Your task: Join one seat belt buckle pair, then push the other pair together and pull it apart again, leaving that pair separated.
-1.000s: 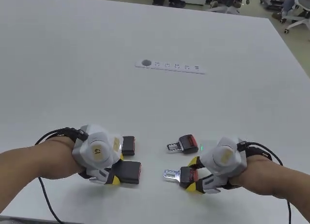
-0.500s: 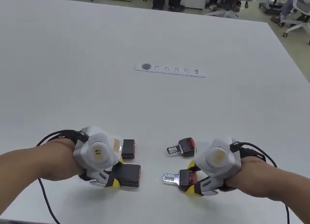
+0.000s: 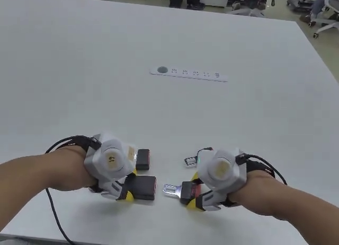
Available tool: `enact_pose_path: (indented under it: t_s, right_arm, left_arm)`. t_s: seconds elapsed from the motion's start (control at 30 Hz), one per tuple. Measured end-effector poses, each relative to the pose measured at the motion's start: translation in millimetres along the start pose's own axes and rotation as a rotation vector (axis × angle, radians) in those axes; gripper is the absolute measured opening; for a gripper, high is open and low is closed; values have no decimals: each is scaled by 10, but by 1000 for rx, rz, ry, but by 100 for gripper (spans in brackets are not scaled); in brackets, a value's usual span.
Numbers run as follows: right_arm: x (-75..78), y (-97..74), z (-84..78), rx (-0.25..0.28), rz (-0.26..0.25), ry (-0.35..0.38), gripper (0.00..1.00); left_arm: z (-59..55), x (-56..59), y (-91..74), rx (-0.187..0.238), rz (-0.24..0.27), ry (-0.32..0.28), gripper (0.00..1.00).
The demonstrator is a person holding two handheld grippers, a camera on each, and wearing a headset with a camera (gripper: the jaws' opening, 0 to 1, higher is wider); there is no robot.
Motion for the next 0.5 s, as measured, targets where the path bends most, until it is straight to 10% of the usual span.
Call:
enact_pose_path:
  t_s: [0.5]
  right_arm:
    - [-108, 75, 170, -17, 22, -75, 32]
  left_arm:
    - [15, -8, 9, -13, -16, 13, 33]
Point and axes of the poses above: the centre of the closed fingertips' face, and the gripper's own axes: y roughly forward along the fingers, x roughly to its right, z roughly out of its top, the point moved 8 cm from there along -y, roughly backward along the fingers, and after that the axes turned 13 degrees about y, right-handed, at the moved point
